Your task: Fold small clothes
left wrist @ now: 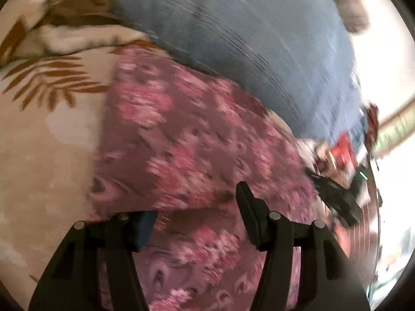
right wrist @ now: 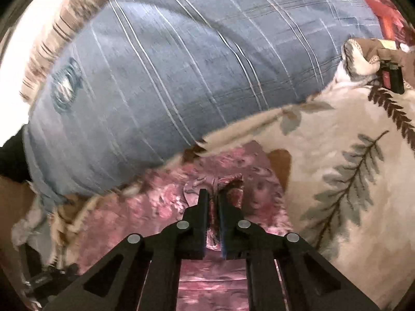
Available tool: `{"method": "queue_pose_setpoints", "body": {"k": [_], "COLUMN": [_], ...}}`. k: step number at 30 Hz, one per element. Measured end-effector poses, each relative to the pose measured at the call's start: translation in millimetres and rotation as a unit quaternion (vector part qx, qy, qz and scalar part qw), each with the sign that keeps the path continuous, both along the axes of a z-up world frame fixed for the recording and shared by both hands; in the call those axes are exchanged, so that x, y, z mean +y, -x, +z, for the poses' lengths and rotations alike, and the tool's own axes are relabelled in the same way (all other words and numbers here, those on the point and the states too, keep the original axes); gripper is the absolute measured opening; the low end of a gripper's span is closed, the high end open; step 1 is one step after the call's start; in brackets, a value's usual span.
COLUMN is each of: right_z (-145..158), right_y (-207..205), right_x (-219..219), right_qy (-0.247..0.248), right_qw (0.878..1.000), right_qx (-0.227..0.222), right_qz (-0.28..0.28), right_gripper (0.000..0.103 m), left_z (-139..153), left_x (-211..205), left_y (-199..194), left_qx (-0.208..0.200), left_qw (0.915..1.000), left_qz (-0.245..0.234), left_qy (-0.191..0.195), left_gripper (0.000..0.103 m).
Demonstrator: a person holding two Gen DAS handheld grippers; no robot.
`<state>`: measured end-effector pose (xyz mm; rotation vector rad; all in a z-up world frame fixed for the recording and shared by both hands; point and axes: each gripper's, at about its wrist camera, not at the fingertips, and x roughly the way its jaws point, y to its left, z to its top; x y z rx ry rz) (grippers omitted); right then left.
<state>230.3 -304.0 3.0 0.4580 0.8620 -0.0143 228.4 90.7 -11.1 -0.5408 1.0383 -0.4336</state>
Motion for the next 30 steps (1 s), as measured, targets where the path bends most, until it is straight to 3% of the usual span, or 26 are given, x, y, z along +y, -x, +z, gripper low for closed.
{"method": "queue_pose_setpoints", "body": {"k": [1, 4, 6, 8, 11, 12, 13, 14, 17, 19, 20, 23, 24, 25, 28, 30], "right_z": [-8, 0, 5, 5, -7, -11, -11, -4, 30, 37, 31, -11, -11, -6, 10, 16], "right_y": [-2, 11, 20, 27, 19, 14, 11, 8, 16, 18, 13, 2, 8, 13, 26, 33], "right_x": [2, -2, -13, -23, -23, -18, -13, -5, 3, 8, 11, 15, 13, 11, 7, 12], "right_qy": [0.012, 0.006, -0.044, -0.077, -0.097, -0.09, -0.073, -0.04, -0.004, 0.031, 0.056, 0.091, 0.09, 0.089, 0.042, 0.038], "right_qw": [1.0, 1.0, 0.999, 0.996, 0.995, 0.996, 0.997, 0.999, 0.997, 0.995, 0.995, 0.994, 0.995, 0.995, 0.998, 0.997], "right_qx": [0.023, -0.003, -0.021, -0.029, 0.0, 0.016, 0.023, 0.016, -0.069, -0.094, -0.081, 0.025, 0.003, -0.003, -0.035, -0.06], "right_qz": [0.005, 0.002, -0.016, -0.037, -0.033, -0.024, -0.012, 0.007, 0.02, 0.018, 0.025, 0.046, 0.042, 0.033, 0.019, 0.03], "right_gripper": [0.01, 0.019, 0.027, 0.037, 0.04, 0.035, 0.017, 0.006, 0.006, 0.006, 0.006, 0.01, 0.01, 0.019, 0.019, 0.02], "left_z": [5, 32, 49, 54, 42, 35, 30, 24, 10, 2, -1, 2, 5, 9, 21, 16], "left_x": [-7, -25, -25, -17, -6, -4, -3, -3, -3, -1, -1, -3, -4, -4, -11, -19], "left_y": [4, 22, 31, 31, 17, 11, 8, 6, 1, -4, -5, -2, -1, 2, 8, 8], "left_qx": [-0.01, -0.075, -0.119, -0.136, -0.117, -0.103, -0.093, -0.079, -0.052, -0.037, -0.035, -0.041, -0.045, -0.054, -0.077, -0.073], "left_qw": [0.9994, 0.9903, 0.9862, 0.9879, 0.9866, 0.9848, 0.9841, 0.9831, 0.9819, 0.9805, 0.98, 0.9776, 0.9781, 0.9797, 0.9816, 0.9763], "left_qz": [-0.031, -0.111, -0.113, -0.072, -0.001, 0.015, 0.02, 0.024, 0.022, 0.024, 0.024, 0.02, 0.02, 0.015, 0.003, -0.003], "left_qy": [0.009, 0.038, 0.028, -0.015, -0.114, -0.139, -0.15, -0.163, -0.181, -0.191, -0.194, -0.206, -0.202, -0.192, -0.175, -0.204], "left_gripper": [0.056, 0.058, 0.069, 0.074, 0.074, 0.074, 0.074, 0.074, 0.074, 0.074, 0.074, 0.074, 0.074, 0.074, 0.074, 0.074]}}
